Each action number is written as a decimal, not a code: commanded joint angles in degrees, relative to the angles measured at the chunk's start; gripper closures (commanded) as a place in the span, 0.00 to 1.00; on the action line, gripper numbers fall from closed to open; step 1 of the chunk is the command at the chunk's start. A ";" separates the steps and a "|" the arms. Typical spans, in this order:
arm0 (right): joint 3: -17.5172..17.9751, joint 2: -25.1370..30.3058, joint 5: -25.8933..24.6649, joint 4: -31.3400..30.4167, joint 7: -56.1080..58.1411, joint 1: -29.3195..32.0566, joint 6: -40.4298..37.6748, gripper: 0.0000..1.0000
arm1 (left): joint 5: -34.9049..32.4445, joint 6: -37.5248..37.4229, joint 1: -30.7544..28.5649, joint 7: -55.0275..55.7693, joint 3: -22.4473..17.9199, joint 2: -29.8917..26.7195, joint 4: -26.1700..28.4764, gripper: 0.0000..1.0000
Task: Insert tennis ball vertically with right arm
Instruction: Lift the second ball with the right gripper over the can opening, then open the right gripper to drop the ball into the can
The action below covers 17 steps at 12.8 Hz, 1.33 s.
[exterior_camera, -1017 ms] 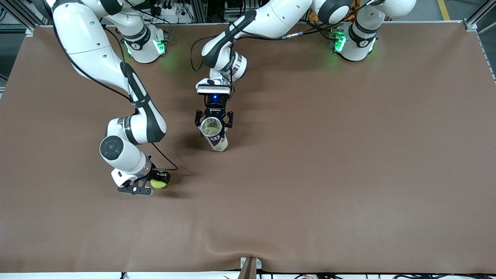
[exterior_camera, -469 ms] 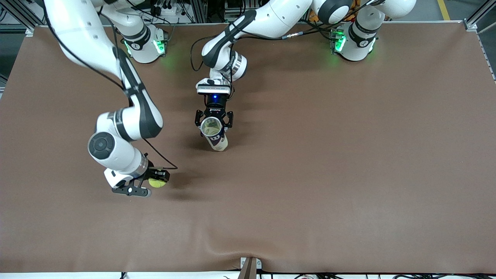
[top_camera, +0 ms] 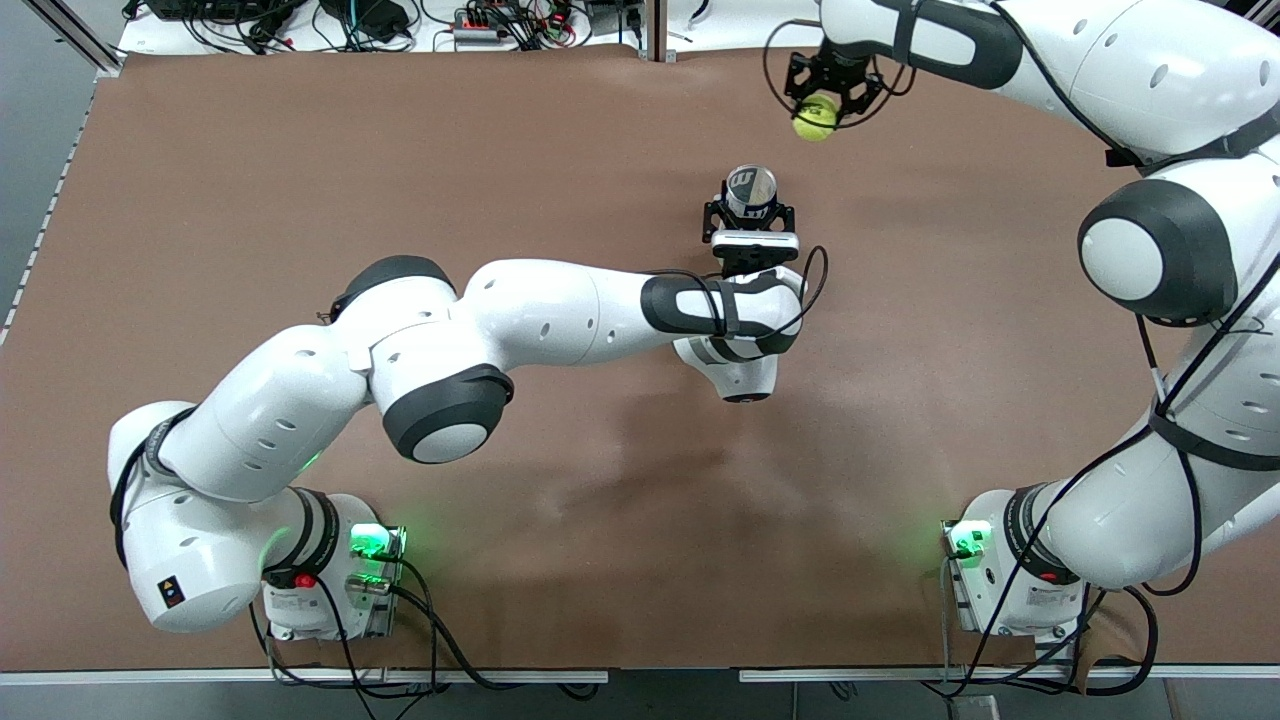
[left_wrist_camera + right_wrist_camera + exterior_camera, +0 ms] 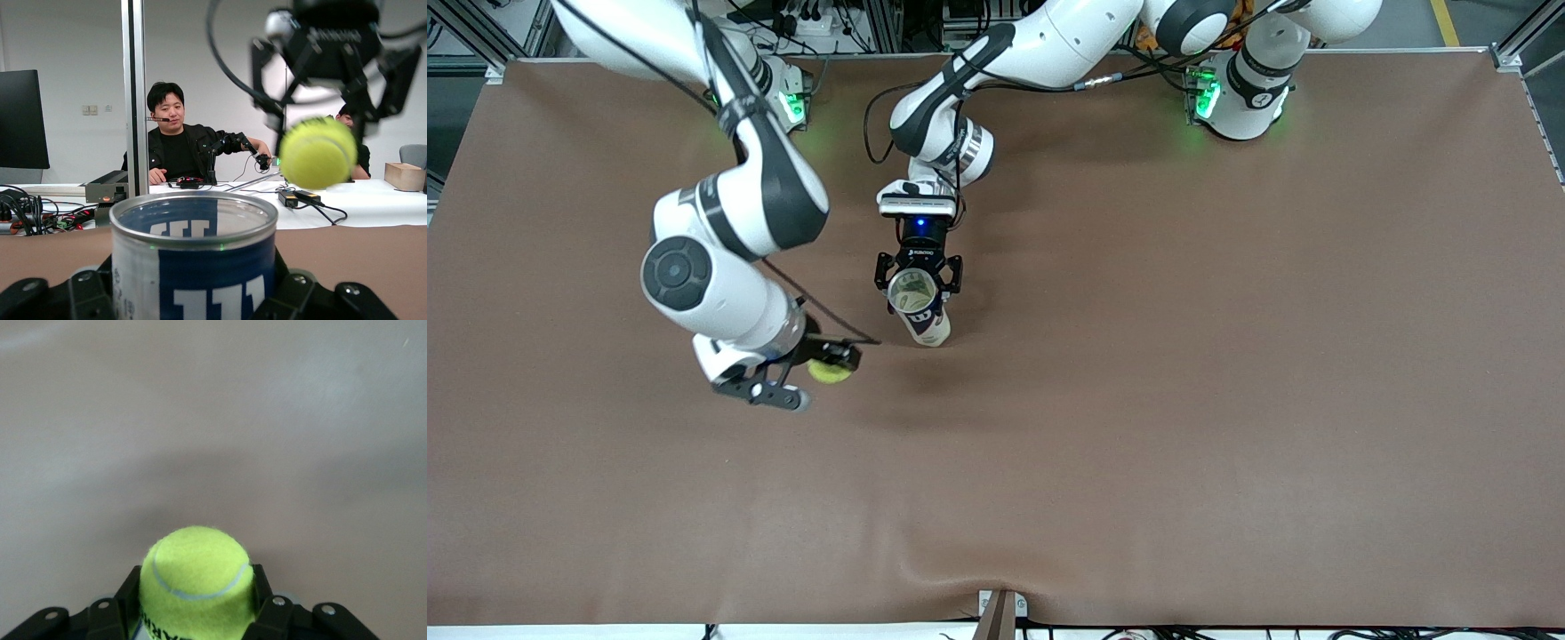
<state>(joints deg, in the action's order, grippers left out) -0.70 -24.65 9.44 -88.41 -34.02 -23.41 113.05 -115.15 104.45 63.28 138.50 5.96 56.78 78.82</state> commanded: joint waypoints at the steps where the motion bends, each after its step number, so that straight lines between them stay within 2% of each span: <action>1: 0.26 1.97 1.45 0.60 -5.68 -2.59 -3.26 0.87 | -1.04 -0.57 0.27 1.59 -0.16 0.52 -0.69 0.19; 10: 0.18 2.15 1.37 -0.18 -14.75 -9.98 -8.11 0.87 | -1.04 -1.36 0.70 2.47 -0.16 0.52 -0.51 0.18; 13: 0.09 2.06 1.02 -1.24 -15.20 -10.78 -8.10 0.80 | -1.04 -1.36 0.70 2.56 -0.16 0.52 -0.42 0.17; 14: 0.09 2.06 0.93 -1.42 -15.20 -10.86 -8.02 0.73 | -1.04 -1.36 0.70 2.56 -0.16 0.52 -0.42 0.17; 15: 0.09 1.98 0.93 -1.85 -15.20 -10.86 -7.84 0.57 | -0.87 -1.36 0.70 2.47 -0.07 0.52 -0.34 0.17; 16: 0.09 1.89 0.93 -2.03 -15.20 -10.86 -7.75 0.17 | -0.87 -1.36 0.70 2.56 -0.07 0.52 -0.34 0.17; 17: 0.09 1.89 0.93 -2.03 -15.20 -10.86 -7.75 0.00 | -0.95 -1.36 0.70 2.56 -0.16 0.52 -0.34 0.17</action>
<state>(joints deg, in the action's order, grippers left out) -0.17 -23.40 10.02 -89.75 -48.28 -33.74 105.17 -115.15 104.08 63.62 139.12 6.01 56.80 78.93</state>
